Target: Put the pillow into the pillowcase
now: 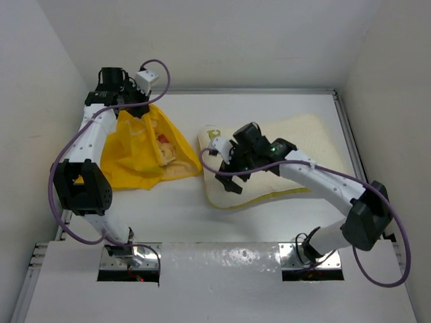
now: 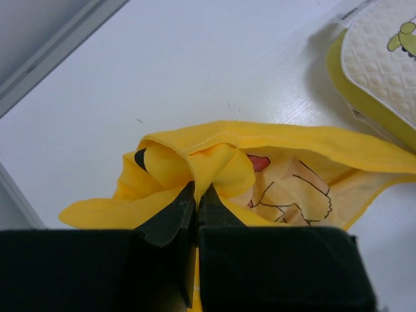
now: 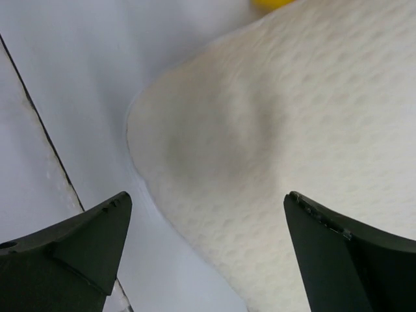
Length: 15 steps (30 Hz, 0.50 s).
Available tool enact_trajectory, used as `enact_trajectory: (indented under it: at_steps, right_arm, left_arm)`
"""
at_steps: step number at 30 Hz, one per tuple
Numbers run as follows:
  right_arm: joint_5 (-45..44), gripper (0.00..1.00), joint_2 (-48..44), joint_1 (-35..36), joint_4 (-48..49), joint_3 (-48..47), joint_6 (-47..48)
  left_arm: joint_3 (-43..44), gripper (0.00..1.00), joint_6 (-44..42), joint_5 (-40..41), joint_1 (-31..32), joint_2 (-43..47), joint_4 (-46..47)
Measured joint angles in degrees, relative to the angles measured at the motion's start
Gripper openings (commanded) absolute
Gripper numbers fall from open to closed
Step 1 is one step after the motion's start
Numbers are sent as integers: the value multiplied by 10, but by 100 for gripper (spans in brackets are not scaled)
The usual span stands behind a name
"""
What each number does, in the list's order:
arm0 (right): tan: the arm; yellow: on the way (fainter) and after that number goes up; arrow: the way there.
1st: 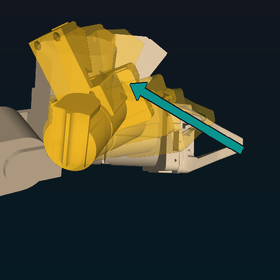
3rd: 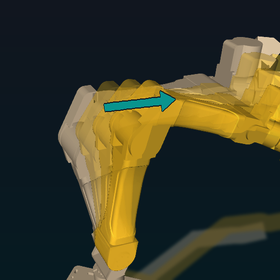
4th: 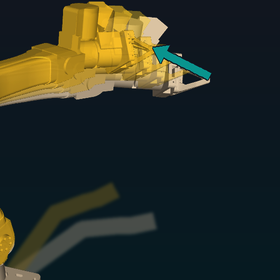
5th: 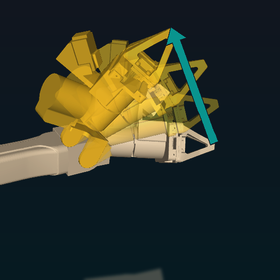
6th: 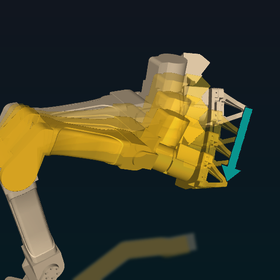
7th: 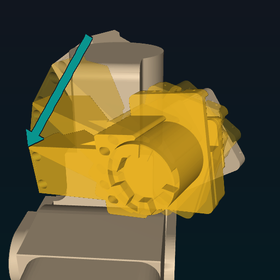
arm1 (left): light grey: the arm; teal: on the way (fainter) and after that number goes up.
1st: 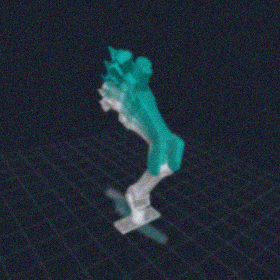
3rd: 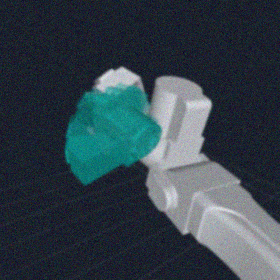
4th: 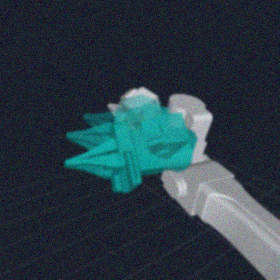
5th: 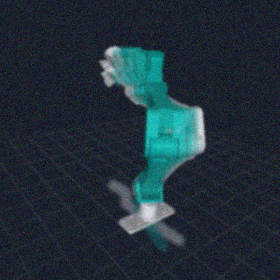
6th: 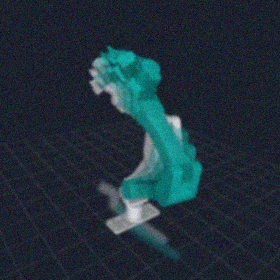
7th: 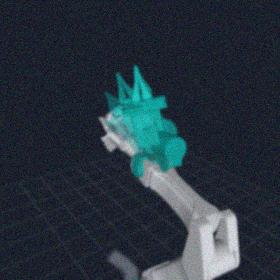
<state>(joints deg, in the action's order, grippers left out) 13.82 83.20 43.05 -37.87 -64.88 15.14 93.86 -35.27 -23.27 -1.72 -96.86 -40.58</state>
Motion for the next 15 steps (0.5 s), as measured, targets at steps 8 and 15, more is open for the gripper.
enact_trajectory:
  at_steps: [8,15]
  right_arm:
    - [73,99,157,-145,93,-266,-34]
    - [87,99,461,-166,52,-481,5]
  left_arm:
    - [-6,0,12,19,39,-11,-11]
    - [-7,0,58,41,56,-44,-4]
